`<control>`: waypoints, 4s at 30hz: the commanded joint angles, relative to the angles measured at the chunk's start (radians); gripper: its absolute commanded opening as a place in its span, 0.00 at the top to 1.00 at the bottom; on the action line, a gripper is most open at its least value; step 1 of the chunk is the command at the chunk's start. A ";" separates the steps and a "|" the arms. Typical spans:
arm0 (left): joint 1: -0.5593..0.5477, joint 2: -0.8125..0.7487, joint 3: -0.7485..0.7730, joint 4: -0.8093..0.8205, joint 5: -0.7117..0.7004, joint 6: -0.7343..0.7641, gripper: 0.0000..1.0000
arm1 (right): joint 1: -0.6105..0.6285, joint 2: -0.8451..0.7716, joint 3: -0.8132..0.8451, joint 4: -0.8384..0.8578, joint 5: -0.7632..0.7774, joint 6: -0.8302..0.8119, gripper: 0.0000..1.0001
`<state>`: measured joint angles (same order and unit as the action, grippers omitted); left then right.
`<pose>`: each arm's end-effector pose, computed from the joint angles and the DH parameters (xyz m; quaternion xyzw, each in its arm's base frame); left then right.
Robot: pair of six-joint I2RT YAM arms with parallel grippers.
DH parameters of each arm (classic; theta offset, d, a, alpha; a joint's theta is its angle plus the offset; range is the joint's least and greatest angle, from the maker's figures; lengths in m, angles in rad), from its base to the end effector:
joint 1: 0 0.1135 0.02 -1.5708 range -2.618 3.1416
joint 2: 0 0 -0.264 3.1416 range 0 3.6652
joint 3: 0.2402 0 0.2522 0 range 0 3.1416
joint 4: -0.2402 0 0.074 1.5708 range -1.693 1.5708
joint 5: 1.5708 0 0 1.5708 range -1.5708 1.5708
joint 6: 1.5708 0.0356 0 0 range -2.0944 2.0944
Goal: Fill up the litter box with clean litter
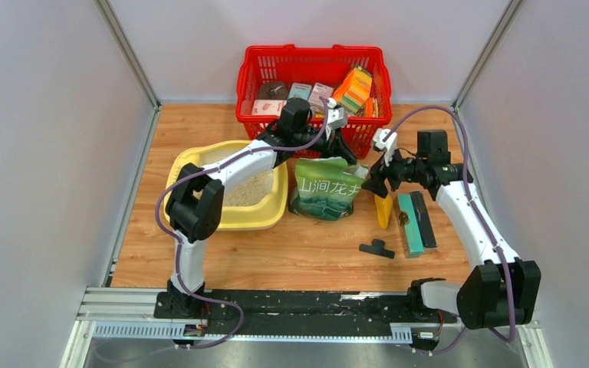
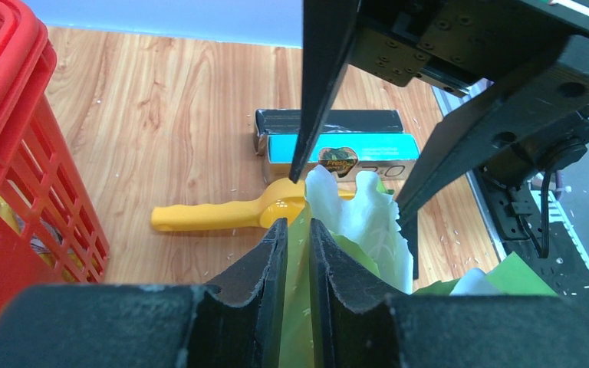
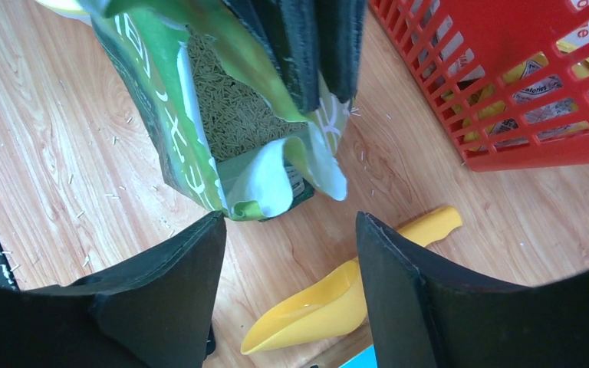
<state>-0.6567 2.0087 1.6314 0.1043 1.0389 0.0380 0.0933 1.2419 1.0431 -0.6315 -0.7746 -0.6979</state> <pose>0.3539 -0.3115 0.2933 0.5175 0.5482 -0.5364 0.3793 0.2504 0.0484 0.3004 -0.4587 0.7439 0.2364 0.4247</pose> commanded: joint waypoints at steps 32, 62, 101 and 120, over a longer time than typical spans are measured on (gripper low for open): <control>0.017 0.056 0.139 -0.043 0.023 -0.093 0.78 | -0.037 0.208 0.221 -0.347 -0.322 -0.292 0.33; 0.016 0.070 0.150 -0.038 0.013 -0.132 0.82 | -0.023 0.217 0.115 0.050 -0.384 0.026 0.39; 0.238 -0.327 -0.105 -0.314 -0.114 -0.043 0.55 | 0.000 0.206 0.035 0.254 -0.446 0.394 1.00; 0.226 -0.492 -0.367 -0.320 -0.111 0.177 0.42 | -0.001 0.406 0.373 -0.238 -0.511 0.236 1.00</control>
<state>-0.4068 1.5085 1.3060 -0.3935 0.9520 0.2661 0.0895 1.6306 1.3121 -0.7105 -1.1862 -0.3576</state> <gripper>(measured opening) 0.579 0.014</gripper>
